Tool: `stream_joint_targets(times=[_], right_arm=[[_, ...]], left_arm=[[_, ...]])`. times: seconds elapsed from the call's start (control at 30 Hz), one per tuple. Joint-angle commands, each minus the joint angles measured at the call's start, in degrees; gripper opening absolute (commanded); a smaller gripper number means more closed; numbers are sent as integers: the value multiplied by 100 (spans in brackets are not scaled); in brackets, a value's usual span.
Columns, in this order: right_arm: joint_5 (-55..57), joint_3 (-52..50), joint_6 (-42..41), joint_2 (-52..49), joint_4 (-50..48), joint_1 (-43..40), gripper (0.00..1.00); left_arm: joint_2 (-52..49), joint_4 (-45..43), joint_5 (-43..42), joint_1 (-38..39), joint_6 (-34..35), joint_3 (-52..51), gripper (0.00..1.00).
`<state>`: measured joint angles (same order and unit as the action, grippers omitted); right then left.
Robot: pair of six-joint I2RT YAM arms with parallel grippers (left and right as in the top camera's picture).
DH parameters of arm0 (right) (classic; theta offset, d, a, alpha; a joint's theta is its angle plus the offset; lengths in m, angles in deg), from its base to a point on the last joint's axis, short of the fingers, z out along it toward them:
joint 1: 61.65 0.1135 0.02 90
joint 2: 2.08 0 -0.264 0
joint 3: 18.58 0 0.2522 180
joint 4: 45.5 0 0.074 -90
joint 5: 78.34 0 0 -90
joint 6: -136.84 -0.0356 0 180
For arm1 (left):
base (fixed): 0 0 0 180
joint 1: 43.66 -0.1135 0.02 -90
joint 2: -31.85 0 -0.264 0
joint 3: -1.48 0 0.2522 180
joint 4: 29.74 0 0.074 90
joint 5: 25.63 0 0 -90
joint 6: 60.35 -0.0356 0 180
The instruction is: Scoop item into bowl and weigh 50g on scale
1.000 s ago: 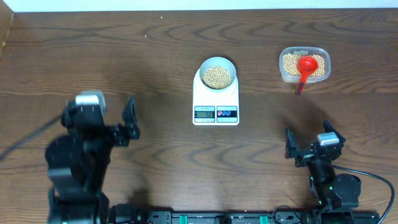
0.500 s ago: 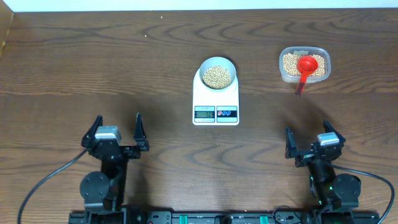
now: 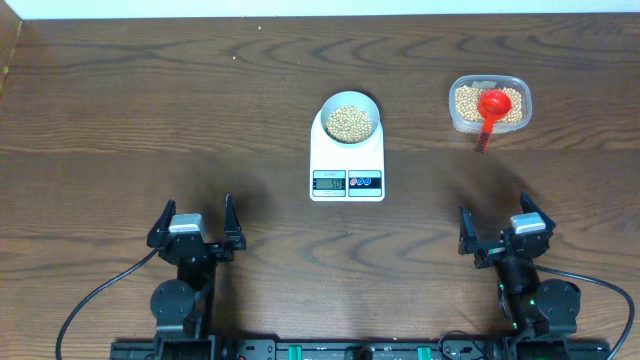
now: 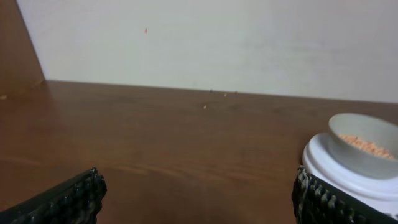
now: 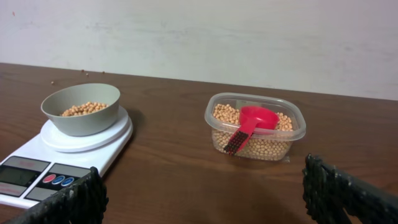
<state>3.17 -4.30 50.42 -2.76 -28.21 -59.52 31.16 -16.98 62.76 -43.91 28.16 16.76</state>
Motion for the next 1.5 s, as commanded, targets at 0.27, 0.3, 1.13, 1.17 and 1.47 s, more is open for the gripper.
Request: stream_joint_targets(times=[0.27, 0.3, 1.13, 1.17, 1.47], right_arm=[[26, -22, 35, 37, 9, 59, 99], [26, -22, 35, 37, 9, 57, 99], [26, -22, 35, 37, 9, 59, 99], [26, -22, 35, 37, 9, 57, 99], [26, -22, 35, 37, 9, 59, 99]], left_arm=[[61, 520, 105, 46, 2, -129, 98], [61, 518, 103, 48, 4, -129, 98], [35, 514, 103, 50, 4, -129, 98], [35, 514, 103, 50, 4, -129, 98], [35, 514, 103, 50, 4, -129, 98]])
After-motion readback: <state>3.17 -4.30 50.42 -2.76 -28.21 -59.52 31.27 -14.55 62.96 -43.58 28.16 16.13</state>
